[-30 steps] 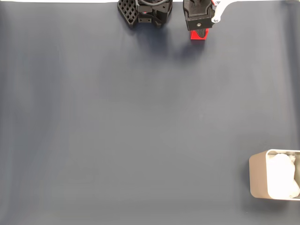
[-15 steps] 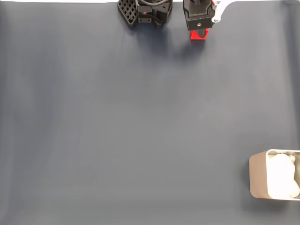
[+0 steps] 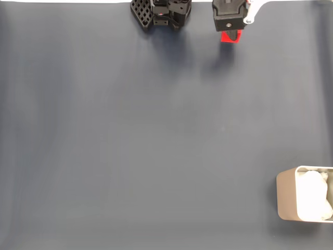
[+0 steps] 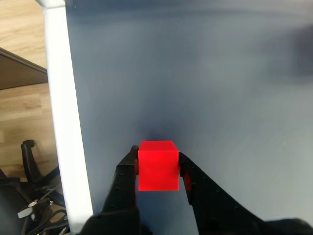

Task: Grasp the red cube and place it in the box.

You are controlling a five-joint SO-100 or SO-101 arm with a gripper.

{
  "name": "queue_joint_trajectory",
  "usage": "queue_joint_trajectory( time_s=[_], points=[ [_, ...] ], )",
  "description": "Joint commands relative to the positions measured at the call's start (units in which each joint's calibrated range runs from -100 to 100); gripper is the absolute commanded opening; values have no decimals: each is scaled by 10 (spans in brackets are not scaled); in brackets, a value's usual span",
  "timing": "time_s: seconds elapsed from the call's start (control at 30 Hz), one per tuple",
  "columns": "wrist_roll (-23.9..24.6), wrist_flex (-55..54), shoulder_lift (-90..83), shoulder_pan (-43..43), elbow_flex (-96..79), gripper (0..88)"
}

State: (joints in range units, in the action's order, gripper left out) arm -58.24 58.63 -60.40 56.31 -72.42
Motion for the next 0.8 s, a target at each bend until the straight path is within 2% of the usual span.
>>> queue_joint_trajectory(
  time_s=[0.0,0.77],
  points=[
    [4,-12,35,-18,67,38],
    [17,-21,252,-138,353,38]
  ],
)
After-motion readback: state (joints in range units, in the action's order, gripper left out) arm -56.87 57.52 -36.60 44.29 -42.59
